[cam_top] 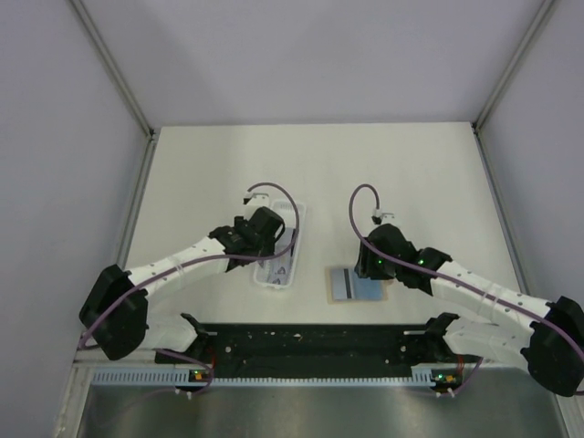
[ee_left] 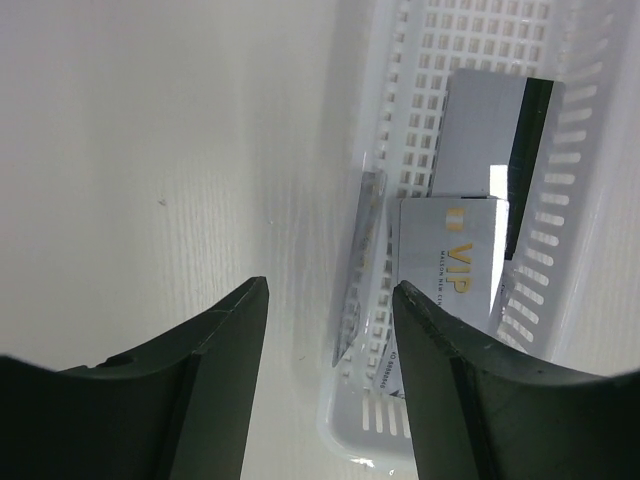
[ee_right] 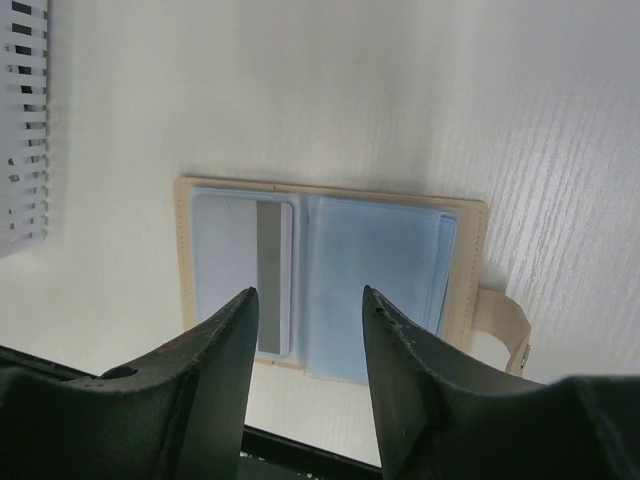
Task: Put the credit cards into the card holder
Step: Insert the credit card into the card holder, then pick up the credit card from the storage box.
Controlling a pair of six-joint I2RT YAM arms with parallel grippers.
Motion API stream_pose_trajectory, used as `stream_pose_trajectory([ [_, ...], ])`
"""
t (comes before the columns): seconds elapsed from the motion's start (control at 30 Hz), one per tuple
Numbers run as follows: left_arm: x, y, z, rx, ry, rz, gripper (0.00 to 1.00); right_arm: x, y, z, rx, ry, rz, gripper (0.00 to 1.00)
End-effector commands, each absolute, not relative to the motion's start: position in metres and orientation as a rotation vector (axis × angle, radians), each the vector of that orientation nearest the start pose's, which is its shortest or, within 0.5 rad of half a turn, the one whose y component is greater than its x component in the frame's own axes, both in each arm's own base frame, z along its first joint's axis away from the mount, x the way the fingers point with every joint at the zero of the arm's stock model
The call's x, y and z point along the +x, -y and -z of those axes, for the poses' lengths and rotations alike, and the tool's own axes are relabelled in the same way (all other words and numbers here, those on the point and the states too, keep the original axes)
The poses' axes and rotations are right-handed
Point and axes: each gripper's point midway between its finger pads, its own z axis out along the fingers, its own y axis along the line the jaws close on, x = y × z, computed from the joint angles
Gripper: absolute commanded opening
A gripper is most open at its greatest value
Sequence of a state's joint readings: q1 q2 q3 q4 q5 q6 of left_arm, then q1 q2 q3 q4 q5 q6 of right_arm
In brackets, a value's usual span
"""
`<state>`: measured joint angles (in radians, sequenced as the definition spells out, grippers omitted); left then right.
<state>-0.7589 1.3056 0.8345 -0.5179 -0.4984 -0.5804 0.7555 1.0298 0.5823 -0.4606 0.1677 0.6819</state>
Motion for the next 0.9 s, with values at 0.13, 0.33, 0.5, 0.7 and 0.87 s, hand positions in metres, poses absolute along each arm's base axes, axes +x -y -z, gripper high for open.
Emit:
stream_pose_trajectory([
  [0.13,0.27,0.172,-0.075,0.064,-2.398,0.007,0.59,0.192,-0.18,-0.069,-0.048,-2.501,-0.421,0.46],
  [0.33,0.27,0.173,-0.062,0.081,-2.422,-0.017,0.53,0.192,-0.181,-0.068,-0.051,-2.504,-0.419,0.47],
  [0.5,0.269,0.171,-0.056,0.092,-2.435,-0.038,0.43,0.192,-0.18,-0.067,-0.051,-2.507,-0.413,0.46],
  [0.7,0.27,0.17,-0.056,0.092,-2.43,-0.046,0.35,0.192,-0.18,-0.066,-0.05,-2.513,-0.409,0.47],
  [0.87,0.27,0.169,-0.056,0.094,-2.428,-0.053,0.29,0.192,-0.182,-0.065,-0.052,-2.515,-0.415,0.46],
])
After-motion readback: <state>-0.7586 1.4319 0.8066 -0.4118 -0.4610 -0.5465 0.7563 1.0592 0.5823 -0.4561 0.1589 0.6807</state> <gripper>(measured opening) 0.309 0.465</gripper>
